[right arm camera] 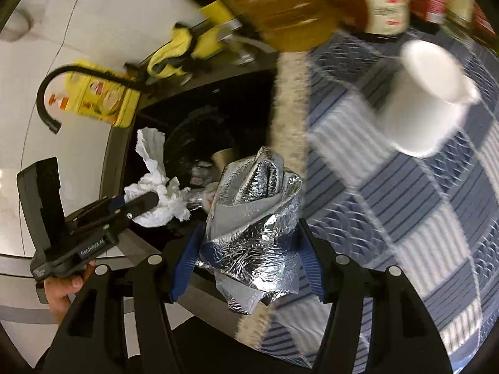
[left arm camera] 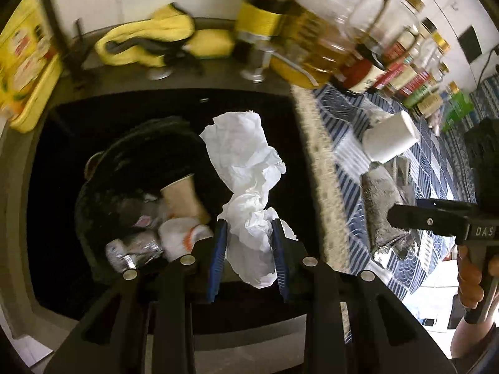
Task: Collect trash
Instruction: 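Carry the tissue and foil packet over the trash bin and open both grippers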
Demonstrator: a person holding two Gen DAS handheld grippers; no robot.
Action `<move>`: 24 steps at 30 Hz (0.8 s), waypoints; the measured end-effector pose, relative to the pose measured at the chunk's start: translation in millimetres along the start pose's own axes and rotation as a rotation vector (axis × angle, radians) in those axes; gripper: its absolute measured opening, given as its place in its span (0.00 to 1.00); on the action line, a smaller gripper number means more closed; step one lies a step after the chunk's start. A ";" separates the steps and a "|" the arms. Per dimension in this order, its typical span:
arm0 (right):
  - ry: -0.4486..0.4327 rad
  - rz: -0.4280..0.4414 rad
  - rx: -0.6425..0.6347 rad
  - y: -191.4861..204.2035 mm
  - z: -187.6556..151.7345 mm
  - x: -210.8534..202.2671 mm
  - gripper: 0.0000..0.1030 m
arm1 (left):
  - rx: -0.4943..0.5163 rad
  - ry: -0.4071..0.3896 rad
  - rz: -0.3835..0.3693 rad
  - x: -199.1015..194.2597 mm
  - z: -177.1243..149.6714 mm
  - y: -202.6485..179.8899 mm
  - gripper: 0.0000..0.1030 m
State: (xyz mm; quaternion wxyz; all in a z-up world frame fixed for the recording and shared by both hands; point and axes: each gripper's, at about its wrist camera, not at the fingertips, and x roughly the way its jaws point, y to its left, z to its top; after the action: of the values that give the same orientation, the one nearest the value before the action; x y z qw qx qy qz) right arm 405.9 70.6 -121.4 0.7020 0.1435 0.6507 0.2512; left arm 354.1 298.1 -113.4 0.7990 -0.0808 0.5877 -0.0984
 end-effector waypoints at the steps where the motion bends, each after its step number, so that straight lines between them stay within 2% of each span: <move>1: 0.006 0.004 -0.011 10.2 3.3 7.3 0.59 | -0.008 -0.001 0.003 -2.6 -2.7 8.5 0.26; 6: 0.035 0.018 -0.051 53.4 17.9 38.2 0.59 | -0.046 -0.007 0.010 -12.9 -9.2 46.3 0.26; 12: 0.055 0.023 -0.077 87.1 38.1 63.7 0.59 | -0.077 -0.018 0.006 -23.5 -10.2 81.3 0.26; 24: 0.091 0.001 -0.127 130.3 68.9 101.0 0.60 | -0.101 -0.003 -0.020 -16.1 -3.8 116.1 0.27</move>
State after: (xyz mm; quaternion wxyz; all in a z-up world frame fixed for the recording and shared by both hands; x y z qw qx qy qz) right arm 454.9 242.2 -129.9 0.6794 0.0873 0.6646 0.2985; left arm 353.0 414.5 -128.0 0.7939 -0.1272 0.5897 -0.0765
